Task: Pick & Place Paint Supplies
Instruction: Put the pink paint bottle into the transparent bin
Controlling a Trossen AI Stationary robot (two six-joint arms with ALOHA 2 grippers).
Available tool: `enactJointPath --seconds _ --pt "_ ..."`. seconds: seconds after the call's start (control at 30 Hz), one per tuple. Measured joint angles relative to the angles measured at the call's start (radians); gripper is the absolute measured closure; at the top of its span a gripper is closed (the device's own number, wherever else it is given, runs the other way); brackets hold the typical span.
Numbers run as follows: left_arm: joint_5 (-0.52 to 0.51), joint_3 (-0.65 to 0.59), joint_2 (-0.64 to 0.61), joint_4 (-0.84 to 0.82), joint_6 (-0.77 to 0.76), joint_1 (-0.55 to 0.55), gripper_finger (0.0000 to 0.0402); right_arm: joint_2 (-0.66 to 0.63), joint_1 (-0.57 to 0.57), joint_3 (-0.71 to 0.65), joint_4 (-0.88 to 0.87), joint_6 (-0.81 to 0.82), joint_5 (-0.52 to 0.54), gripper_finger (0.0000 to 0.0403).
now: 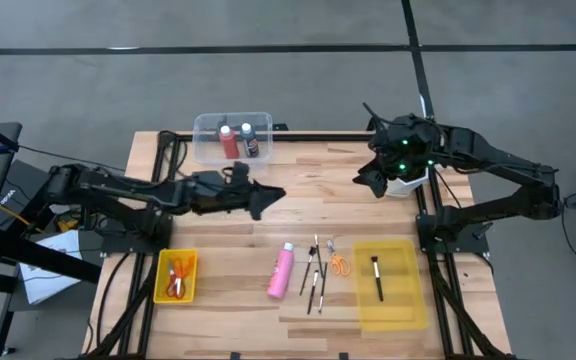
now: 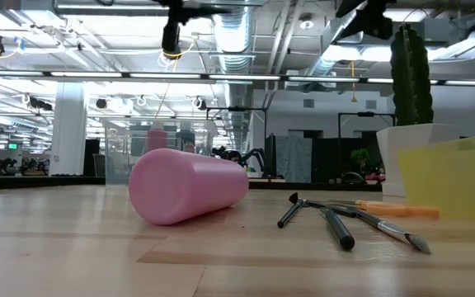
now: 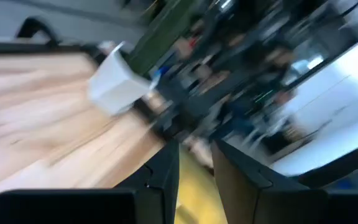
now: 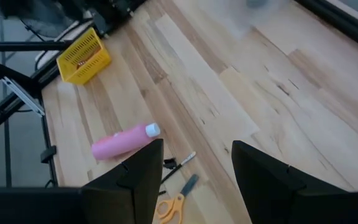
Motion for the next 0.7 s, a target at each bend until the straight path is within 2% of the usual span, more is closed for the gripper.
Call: enactJointPath --seconds 0.13,0.3,0.5,0.7 --pt "0.054 0.105 0.08 -0.253 0.064 -0.012 0.0311 -0.03 0.0 0.0 -0.009 0.004 0.0 0.0216" --pt "0.119 0.231 0.197 -0.37 0.076 -0.05 0.0294 -0.063 0.0 0.0 -0.026 0.004 0.0 0.0216" --pt "0.123 0.369 0.334 -0.535 0.057 -0.082 0.0216 -0.102 0.004 -0.001 -0.042 -0.001 -0.003 0.0216" --pt "0.121 0.404 0.446 -0.564 -0.106 -0.076 0.0143 -0.139 0.004 0.0 -0.047 -0.02 -0.008 0.0216"
